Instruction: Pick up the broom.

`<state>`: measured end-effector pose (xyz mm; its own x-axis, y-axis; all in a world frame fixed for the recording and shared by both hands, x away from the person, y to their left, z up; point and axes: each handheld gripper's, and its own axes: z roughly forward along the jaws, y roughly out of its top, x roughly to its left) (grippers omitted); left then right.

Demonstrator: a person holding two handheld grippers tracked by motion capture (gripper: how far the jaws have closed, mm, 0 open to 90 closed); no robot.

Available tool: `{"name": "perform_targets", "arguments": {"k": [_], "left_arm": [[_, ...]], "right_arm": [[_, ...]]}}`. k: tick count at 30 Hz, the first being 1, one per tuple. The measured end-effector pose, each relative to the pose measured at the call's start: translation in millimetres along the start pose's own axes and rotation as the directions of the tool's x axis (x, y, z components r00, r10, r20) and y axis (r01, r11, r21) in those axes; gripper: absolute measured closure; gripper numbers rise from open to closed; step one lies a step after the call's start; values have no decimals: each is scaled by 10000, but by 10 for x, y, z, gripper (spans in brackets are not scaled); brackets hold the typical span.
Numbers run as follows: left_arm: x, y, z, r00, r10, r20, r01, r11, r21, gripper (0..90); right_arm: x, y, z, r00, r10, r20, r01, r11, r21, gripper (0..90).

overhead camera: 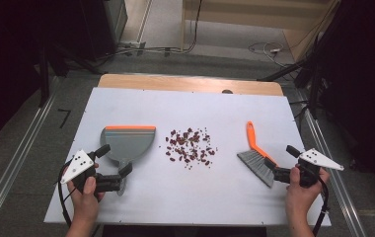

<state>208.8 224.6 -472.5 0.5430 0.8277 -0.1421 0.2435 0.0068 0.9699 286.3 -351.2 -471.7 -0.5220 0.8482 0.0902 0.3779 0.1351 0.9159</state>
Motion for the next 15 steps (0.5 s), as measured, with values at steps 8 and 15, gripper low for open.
{"name": "perform_targets", "arguments": {"k": [8, 15], "left_arm": [[-1, -5, 28, 10000, -29, 14, 29, 10000, 41, 0], [-23, -5, 49, 10000, 16, 40, -16, 10000, 62, 0]], "right_arm": [[110, 169, 37, 9984, -407, 401, 402, 9991, 124, 0], [168, 419, 174, 9936, -968, 577, 946, 9947, 402, 0]]}}
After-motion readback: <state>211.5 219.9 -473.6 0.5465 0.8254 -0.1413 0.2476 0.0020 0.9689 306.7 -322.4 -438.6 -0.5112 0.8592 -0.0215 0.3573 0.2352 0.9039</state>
